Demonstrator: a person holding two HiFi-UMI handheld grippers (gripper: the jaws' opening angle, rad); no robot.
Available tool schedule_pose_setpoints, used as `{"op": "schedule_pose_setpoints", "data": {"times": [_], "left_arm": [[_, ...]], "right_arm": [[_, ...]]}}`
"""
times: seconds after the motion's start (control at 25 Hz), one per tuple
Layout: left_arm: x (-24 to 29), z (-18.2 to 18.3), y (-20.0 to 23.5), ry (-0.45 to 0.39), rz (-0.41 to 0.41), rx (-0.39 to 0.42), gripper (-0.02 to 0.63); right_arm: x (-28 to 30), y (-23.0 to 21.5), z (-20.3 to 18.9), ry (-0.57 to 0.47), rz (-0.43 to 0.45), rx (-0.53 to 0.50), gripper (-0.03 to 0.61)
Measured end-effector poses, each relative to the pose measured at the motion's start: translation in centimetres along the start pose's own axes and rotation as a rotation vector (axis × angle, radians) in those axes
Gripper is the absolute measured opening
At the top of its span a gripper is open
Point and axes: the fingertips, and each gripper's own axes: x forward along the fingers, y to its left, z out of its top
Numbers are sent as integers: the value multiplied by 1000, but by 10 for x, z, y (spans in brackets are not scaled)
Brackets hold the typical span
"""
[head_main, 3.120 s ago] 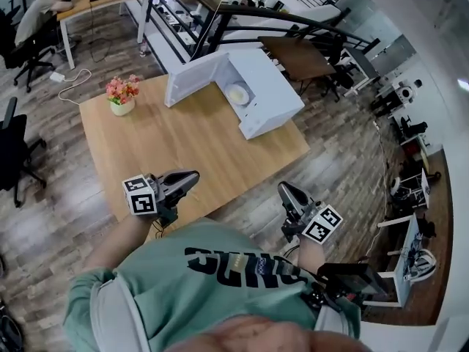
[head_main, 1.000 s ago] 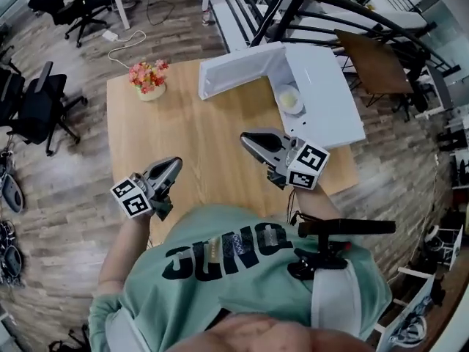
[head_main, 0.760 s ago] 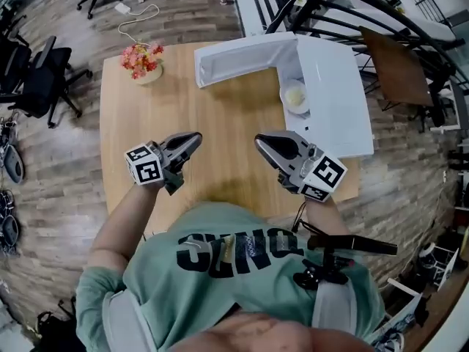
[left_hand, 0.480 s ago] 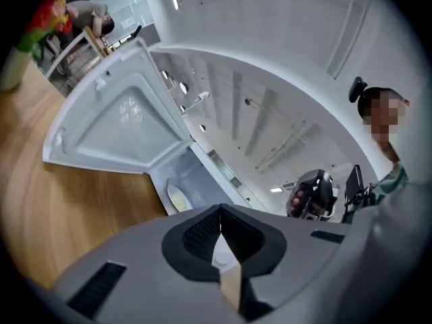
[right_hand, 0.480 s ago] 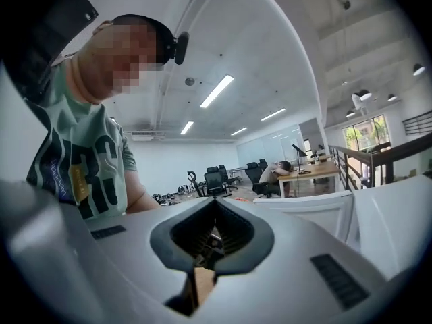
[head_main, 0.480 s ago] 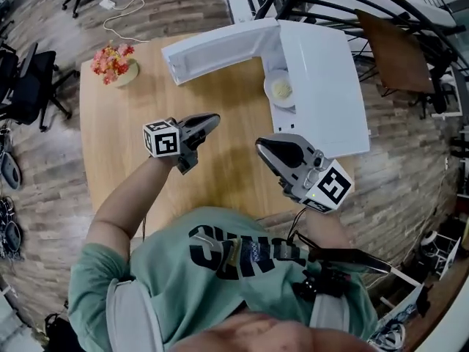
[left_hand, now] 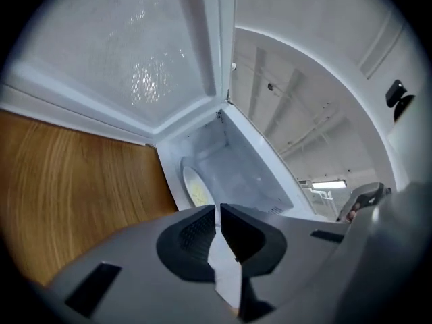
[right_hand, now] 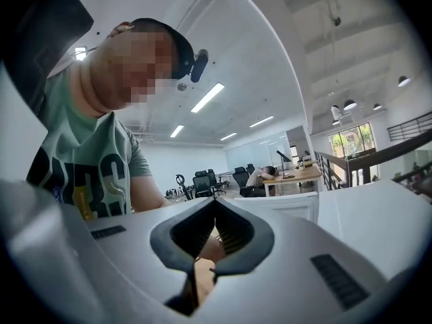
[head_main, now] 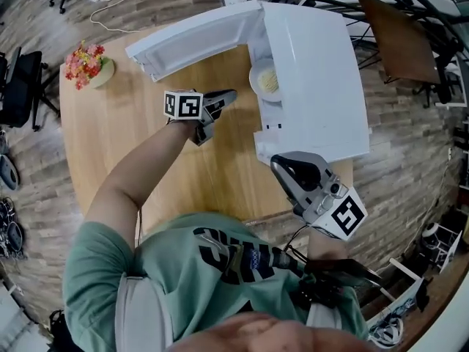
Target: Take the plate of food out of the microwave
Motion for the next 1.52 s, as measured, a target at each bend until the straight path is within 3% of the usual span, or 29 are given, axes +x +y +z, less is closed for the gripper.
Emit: {"op": "schedule_pose_setpoints", "data": {"times": [0.2,0.44,0.64,1.12,1.24,1.52], "left_arm": [[48,8,23,-4,26,-56,10],[79,10,47,20,72,-74,88],[94,11,57,7,84,-125,107],[109,8,62,20,153,-135,106],[109,9,57,33,157,-110,59],[101,16,48,-6,149,-164,23]], "right_arm": [[-18,-13,-3,0,-26,-5,6],[-27,-17,-1,-2,-59,50,6],[-30,-19,5,-24,-38,12,6],[-46,-25,1,-15,-99,58,6],[-48,-24,0,-12,-103,62,6],[-51,-20,1,-11,-106,67,6]]}}
